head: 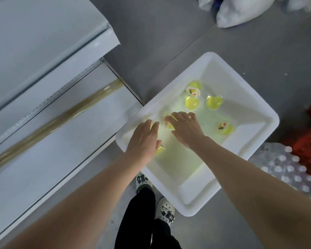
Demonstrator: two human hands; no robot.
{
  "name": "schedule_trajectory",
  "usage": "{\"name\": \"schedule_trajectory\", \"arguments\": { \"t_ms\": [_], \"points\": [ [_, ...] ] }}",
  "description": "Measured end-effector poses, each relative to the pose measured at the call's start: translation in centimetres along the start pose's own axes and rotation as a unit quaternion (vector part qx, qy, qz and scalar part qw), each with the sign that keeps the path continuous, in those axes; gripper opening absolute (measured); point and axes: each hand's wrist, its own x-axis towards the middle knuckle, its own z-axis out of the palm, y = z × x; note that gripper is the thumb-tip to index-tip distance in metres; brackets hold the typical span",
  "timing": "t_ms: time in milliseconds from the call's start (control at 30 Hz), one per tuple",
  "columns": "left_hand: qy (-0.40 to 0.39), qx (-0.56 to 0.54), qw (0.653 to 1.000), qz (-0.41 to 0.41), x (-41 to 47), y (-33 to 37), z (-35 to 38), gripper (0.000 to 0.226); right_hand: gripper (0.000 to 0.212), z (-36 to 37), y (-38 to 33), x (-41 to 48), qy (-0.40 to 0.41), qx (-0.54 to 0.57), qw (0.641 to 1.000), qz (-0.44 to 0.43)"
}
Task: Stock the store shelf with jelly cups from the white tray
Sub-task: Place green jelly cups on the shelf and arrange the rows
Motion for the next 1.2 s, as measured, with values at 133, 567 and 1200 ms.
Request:
{"name": "schedule_trajectory", "arguments": {
  "t_ms": [133, 567, 1200],
  "points": [
    [-0.029, 0.013, 0.999, -0.022, 1.6, 0.2, 1.0, 0.052, 0.040, 1.2, 1.8, -2.2, 0.028, 0.006, 0.997, 0.069],
    [-0.064, 0.151, 0.986, -0.028, 4.1, 1.3, 2.3, 0.043, 0.039, 2.9, 3.8, -7.8, 0.104, 0.093, 0.978, 0.153],
    [0.099, -0.106, 0.989, 0.017, -8.9, 8.4, -9.9, 0.046, 0.035, -14.2, 0.0, -18.2, 0.248, 0.179, 0.946, 0.106]
  ]
}}
